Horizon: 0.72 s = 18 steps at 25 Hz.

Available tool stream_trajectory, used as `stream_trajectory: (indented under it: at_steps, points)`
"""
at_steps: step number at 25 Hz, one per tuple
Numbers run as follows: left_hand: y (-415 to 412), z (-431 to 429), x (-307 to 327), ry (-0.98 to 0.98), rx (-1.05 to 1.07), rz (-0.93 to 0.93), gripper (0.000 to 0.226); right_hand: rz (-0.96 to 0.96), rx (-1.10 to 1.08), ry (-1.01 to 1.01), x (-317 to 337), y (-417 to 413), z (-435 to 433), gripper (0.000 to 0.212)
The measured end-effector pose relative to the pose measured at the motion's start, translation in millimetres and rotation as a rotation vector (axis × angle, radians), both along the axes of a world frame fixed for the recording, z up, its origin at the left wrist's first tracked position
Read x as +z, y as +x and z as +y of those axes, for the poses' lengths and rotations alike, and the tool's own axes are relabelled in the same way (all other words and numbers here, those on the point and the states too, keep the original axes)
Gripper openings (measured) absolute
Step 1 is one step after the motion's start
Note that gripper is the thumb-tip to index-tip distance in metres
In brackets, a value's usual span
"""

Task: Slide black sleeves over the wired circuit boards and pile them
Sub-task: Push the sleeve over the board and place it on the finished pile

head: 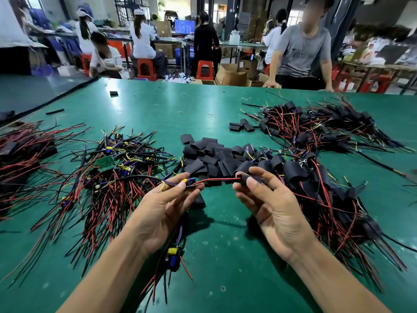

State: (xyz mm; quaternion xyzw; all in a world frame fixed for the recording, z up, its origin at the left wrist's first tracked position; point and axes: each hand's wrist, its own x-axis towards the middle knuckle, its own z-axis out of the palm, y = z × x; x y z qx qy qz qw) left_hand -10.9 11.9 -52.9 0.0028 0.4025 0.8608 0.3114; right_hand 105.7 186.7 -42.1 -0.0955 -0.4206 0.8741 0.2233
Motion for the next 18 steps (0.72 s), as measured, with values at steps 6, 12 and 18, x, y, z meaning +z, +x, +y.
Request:
stream_trajectory:
  at_steps: [6,12,18]
  points:
    - [19.8,10.0,3.3,0.014,-0.043,0.051,0.037,-0.045,0.023,-0.015,-1.5,-1.0,-7.1,0.035]
    - [36.2,15.2,5.1,-0.043,-0.047,0.239,0.024,-0.121,-0.026,0.285,-10.0,-1.3,-21.0,0.036]
    - [42.7,16.8,5.8,-0.107,-0.003,0.335,0.031,-0.080,-0.143,0.362,-14.2,-1.0,-26.5,0.034]
